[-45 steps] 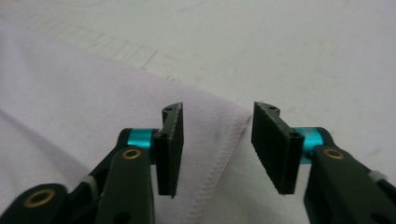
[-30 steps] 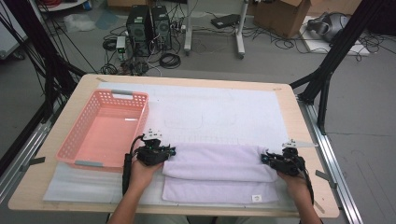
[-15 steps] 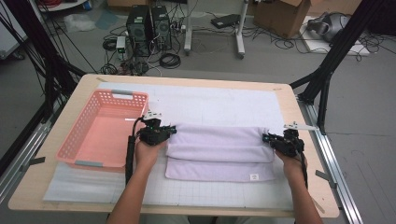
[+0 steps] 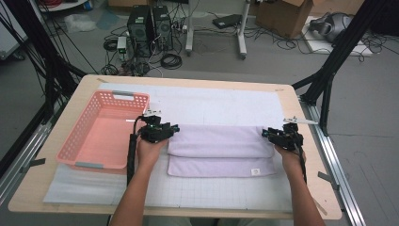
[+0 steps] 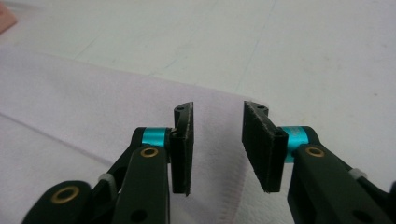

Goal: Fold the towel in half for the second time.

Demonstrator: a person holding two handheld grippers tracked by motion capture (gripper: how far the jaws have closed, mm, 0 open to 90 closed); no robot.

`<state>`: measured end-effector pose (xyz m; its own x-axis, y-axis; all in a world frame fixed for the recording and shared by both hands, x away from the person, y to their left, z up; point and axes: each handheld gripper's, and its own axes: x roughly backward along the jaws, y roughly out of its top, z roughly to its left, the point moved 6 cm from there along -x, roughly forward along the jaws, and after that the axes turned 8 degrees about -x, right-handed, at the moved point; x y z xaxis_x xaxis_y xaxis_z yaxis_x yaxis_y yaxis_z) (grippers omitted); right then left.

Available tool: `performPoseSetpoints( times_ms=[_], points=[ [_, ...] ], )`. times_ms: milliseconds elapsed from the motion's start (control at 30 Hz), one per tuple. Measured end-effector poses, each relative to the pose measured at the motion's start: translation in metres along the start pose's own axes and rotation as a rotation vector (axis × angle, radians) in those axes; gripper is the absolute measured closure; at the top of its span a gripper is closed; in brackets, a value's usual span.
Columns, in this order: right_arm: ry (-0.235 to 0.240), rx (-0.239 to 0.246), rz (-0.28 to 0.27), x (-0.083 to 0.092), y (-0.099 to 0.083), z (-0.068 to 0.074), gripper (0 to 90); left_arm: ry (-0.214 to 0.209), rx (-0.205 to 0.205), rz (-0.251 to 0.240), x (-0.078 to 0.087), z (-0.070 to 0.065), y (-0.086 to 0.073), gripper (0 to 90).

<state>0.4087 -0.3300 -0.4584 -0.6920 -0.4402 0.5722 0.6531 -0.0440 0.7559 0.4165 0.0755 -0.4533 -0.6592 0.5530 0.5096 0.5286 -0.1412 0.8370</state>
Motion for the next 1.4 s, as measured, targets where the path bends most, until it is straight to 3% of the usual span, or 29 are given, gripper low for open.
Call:
performPoseSetpoints(
  times_ms=[133, 267, 367, 467, 567, 700, 767, 833, 933, 1133, 1400],
  points=[
    [0.025, -0.014, -0.017, 0.009, 0.002, -0.001, 61.5, -0.046, -0.001, 0.001, 0.005, -0.007, -0.003, 51.0],
    [0.078, 0.003, -0.015, 0.014, 0.001, 0.007, 60.5, -0.083, -0.011, 0.006, 0.012, -0.016, -0.012, 46.8],
    [0.113, 0.032, 0.009, 0.016, -0.001, 0.015, 59.9, -0.085, -0.046, 0.032, 0.016, -0.02, -0.016, 44.6],
    [0.12, 0.061, 0.034, 0.018, -0.006, 0.021, 59.1, -0.087, -0.065, 0.032, 0.021, -0.023, -0.016, 44.1],
    [0.11, 0.083, 0.055, 0.019, -0.011, 0.023, 59.7, -0.085, -0.058, 0.023, 0.022, -0.026, -0.021, 44.6],
    [0.103, 0.084, 0.081, 0.022, -0.019, 0.018, 68.4, -0.103, -0.082, 0.063, 0.02, -0.031, -0.035, 58.4],
    [0.103, 0.093, 0.088, 0.025, -0.023, 0.016, 82.1, -0.102, -0.096, 0.075, 0.02, -0.034, -0.041, 72.8],
    [0.118, 0.089, 0.082, 0.029, -0.026, 0.016, 85.9, -0.114, -0.108, 0.083, 0.02, -0.037, -0.046, 79.6],
    [0.124, 0.106, 0.076, 0.035, -0.032, 0.017, 86.9, -0.117, -0.123, 0.059, 0.024, -0.041, -0.048, 82.7],
    [0.159, 0.116, 0.042, 0.051, -0.049, 0.019, 87.2, -0.14, -0.129, -0.034, 0.042, -0.048, -0.053, 83.0],
    [0.179, 0.153, 0.006, 0.071, -0.065, 0.027, 87.7, -0.149, -0.18, -0.063, 0.057, -0.058, -0.062, 83.2]
  ],
)
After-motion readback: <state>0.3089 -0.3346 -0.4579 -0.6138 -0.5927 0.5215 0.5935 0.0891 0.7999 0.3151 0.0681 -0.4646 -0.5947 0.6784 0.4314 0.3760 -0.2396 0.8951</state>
